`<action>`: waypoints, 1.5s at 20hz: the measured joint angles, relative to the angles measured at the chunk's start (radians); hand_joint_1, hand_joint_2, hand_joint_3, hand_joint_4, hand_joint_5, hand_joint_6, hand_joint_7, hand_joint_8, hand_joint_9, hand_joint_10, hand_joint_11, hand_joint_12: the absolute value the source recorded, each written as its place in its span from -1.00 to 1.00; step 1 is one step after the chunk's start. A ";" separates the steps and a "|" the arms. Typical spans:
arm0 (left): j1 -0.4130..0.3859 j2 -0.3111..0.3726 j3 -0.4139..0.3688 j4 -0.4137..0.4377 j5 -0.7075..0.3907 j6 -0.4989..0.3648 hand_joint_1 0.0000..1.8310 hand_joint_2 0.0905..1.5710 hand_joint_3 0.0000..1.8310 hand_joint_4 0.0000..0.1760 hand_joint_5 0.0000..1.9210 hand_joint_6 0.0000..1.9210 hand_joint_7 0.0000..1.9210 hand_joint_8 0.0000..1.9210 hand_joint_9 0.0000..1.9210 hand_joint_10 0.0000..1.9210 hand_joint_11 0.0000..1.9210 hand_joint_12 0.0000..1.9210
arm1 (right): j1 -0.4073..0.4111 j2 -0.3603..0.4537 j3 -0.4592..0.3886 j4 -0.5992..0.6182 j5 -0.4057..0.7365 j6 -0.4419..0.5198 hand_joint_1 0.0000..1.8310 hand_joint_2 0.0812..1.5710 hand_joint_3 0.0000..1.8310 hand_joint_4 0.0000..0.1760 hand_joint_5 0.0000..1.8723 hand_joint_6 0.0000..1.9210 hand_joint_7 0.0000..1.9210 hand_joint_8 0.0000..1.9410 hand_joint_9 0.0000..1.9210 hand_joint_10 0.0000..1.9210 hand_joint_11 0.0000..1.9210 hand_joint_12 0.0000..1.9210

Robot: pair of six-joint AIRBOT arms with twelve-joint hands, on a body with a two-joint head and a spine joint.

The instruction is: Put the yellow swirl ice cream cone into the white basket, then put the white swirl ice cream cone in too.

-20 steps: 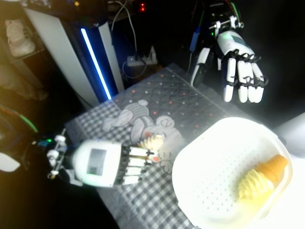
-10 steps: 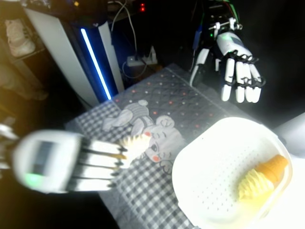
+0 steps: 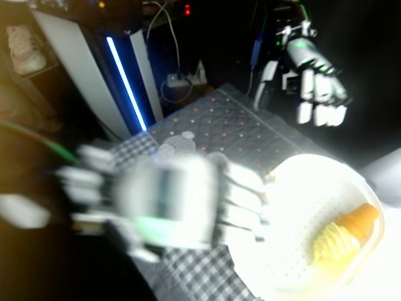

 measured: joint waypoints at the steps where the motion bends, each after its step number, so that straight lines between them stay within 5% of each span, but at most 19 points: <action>1: 0.000 -0.003 -0.005 0.018 -0.001 -0.002 0.12 0.16 -0.99 -0.63 -0.49 -1.00 -0.55 -1.00 -0.59 -0.99 -1.00 0.13 | 0.003 -0.022 0.027 0.000 -0.044 0.005 0.53 0.26 -1.00 -1.00 0.25 -0.42 0.35 -0.63 0.14 0.00 -0.22 0.07; 2: -0.002 -0.008 -0.005 0.032 -0.002 -0.003 0.08 0.17 -1.00 -0.53 -0.50 -1.00 -0.56 -1.00 -0.60 -1.00 -1.00 0.10 | 0.007 -0.031 0.043 -0.004 -0.068 0.017 0.43 0.25 -1.00 -1.00 -0.05 -0.76 -0.02 -0.86 -0.03 -0.55 -0.29 -0.09; 3: -0.002 -0.008 -0.005 0.031 0.002 -0.003 0.08 0.17 -1.00 -0.53 -0.50 -1.00 -0.56 -1.00 -0.60 -1.00 -1.00 0.10 | 0.014 -0.041 0.068 -0.018 -0.077 0.033 0.43 0.25 -1.00 -1.00 -0.05 -0.76 -0.02 -0.86 -0.03 -0.55 -0.29 -0.09; 4: -0.011 -0.008 -0.004 0.023 0.005 -0.003 0.06 0.17 -1.00 -0.44 -0.50 -1.00 -0.56 -1.00 -0.60 -1.00 -1.00 0.11 | 0.020 -0.046 0.085 -0.018 -0.092 0.036 -0.06 0.16 -1.00 0.03 -0.52 -0.99 -0.51 -0.99 -0.51 -0.95 -0.89 -0.42; 5: -0.014 -0.008 -0.003 0.023 -0.006 -0.003 0.06 0.16 -1.00 -0.54 -0.51 -1.00 -0.56 -1.00 -0.60 -1.00 -1.00 0.15 | 0.020 -0.044 0.092 -0.021 -0.106 0.040 -0.22 0.14 -1.00 0.64 -0.76 -1.00 -0.72 -1.00 -0.76 -0.99 -0.98 -0.89; 9: -0.016 -0.013 -0.004 0.027 -0.008 -0.004 0.03 0.14 -1.00 -0.68 -0.49 -1.00 -0.54 -1.00 -0.62 -1.00 -1.00 0.20 | 0.020 -0.046 0.092 -0.038 -0.117 0.061 -0.35 0.09 -1.00 0.99 -1.00 -1.00 -0.96 -1.00 -0.96 -1.00 -0.91 -0.95; 12: -0.009 -0.013 -0.003 0.024 -0.008 -0.011 -0.03 0.12 -1.00 -0.74 -0.55 -1.00 -0.59 -1.00 -0.71 -0.98 -1.00 -0.14 | 0.020 -0.048 0.093 -0.045 -0.100 0.105 -0.36 0.01 -1.00 0.78 -1.00 -1.00 -0.95 -1.00 -1.00 -1.00 -1.00 -1.00; 13: -0.009 -0.013 -0.003 0.023 -0.010 -0.012 -0.06 0.12 -1.00 -0.79 -0.56 -1.00 -0.62 -0.98 -0.76 -0.96 -1.00 -0.58 | 0.020 -0.046 0.093 -0.045 -0.074 0.134 -0.28 0.01 -1.00 0.96 -0.98 -0.99 -0.96 -1.00 -1.00 -1.00 -1.00 -1.00; 14: -0.007 -0.013 -0.003 0.021 -0.019 -0.014 0.09 0.12 -1.00 -1.00 -0.56 -0.99 -0.57 -0.99 -0.63 -0.97 -1.00 0.00 | 0.020 -0.038 0.089 -0.045 -0.032 0.174 -0.40 0.02 -1.00 1.00 -0.98 -0.99 -0.94 -0.99 -1.00 -1.00 -1.00 -1.00; 16: 0.017 0.003 -0.015 -0.001 -0.069 -0.024 0.03 0.11 -1.00 -1.00 -0.63 -1.00 -0.63 -1.00 -0.63 -0.98 -1.00 0.09 | 0.020 0.037 0.013 0.003 0.070 0.191 -0.29 0.12 -0.99 0.69 -0.97 -1.00 -0.94 -1.00 -1.00 -1.00 -1.00 -1.00; 19: 0.053 0.051 -0.049 -0.047 -0.154 -0.031 -0.04 0.17 -0.99 -0.55 -0.75 -1.00 -0.72 -1.00 -0.64 -0.99 -1.00 0.24 | 0.020 0.174 -0.141 0.138 0.253 0.144 -0.36 0.20 -0.99 0.80 -0.91 -0.99 -0.90 -1.00 -0.96 -1.00 -0.99 -0.99; 20: 0.076 0.071 -0.067 -0.060 -0.217 -0.031 -0.07 0.21 -0.98 -0.31 -0.79 -1.00 -0.72 -1.00 -0.63 -0.99 -1.00 0.22 | 0.021 0.239 -0.203 0.154 0.335 0.122 -0.34 0.31 -0.99 0.15 -0.90 -0.99 -0.89 -1.00 -0.99 -1.00 -1.00 -1.00; 21: 0.095 0.084 -0.082 -0.067 -0.269 -0.032 -0.14 0.21 -0.99 -0.25 -0.83 -1.00 -0.73 -1.00 -0.63 -0.99 -1.00 0.13 | 0.021 0.269 -0.243 0.147 0.398 0.098 -0.33 0.34 -0.99 0.14 -0.89 -0.99 -0.91 -1.00 -1.00 -1.00 -1.00 -1.00; 22: 0.129 0.103 -0.110 -0.082 -0.337 -0.033 -0.23 0.23 -0.98 -0.71 -0.86 -1.00 -0.73 -1.00 -0.66 -1.00 -1.00 0.12 | 0.014 0.307 -0.301 0.168 0.475 0.078 -0.40 0.29 -1.00 0.27 -0.85 -0.98 -0.89 -0.99 -0.99 -1.00 -1.00 -1.00; 23: 0.150 0.114 -0.125 -0.089 -0.377 -0.033 -0.32 0.22 -0.99 -1.00 -0.84 -0.99 -0.71 -0.99 -0.68 -1.00 -1.00 0.19 | 0.006 0.326 -0.330 0.177 0.515 0.058 -0.24 0.22 -1.00 0.03 -0.91 -1.00 -0.91 -1.00 -0.99 -1.00 -1.00 -1.00; 24: 0.198 0.134 -0.149 -0.106 -0.454 -0.033 -0.45 0.29 -0.98 -1.00 -0.85 -1.00 -0.73 -1.00 -0.71 -1.00 -1.00 0.31 | -0.036 0.353 -0.376 0.189 0.592 0.037 -0.34 0.16 -1.00 0.13 -0.98 -1.00 -0.93 -1.00 -0.99 -1.00 -1.00 -1.00; 26: 0.255 0.137 -0.161 -0.149 -0.561 -0.035 -0.61 0.25 -1.00 -1.00 -0.88 -1.00 -0.78 -1.00 -0.71 -1.00 -1.00 0.20 | -0.183 0.376 -0.432 0.253 0.719 0.013 -0.37 0.15 -1.00 -0.22 -0.92 -0.99 -0.87 -0.99 -0.89 -0.98 -1.00 -1.00; 28: 0.278 0.137 -0.168 -0.178 -0.613 -0.055 -0.76 0.44 -0.98 -1.00 -0.97 -1.00 -0.81 -1.00 -0.75 -1.00 -1.00 -0.10 | -0.278 0.406 -0.488 0.298 0.780 -0.007 -0.39 0.20 -0.99 -0.73 -0.90 -0.99 -0.84 -0.99 -0.85 -0.98 -0.98 -0.99; 30: 0.318 0.136 -0.183 -0.176 -0.696 -0.089 -0.90 0.53 -0.98 -1.00 -1.00 -1.00 -0.93 -1.00 -0.84 -1.00 -1.00 -0.28 | -0.366 0.443 -0.529 0.366 0.921 -0.008 -0.48 0.19 -1.00 -0.74 -0.96 -0.99 -0.85 -0.99 -0.84 -0.98 -0.96 -0.98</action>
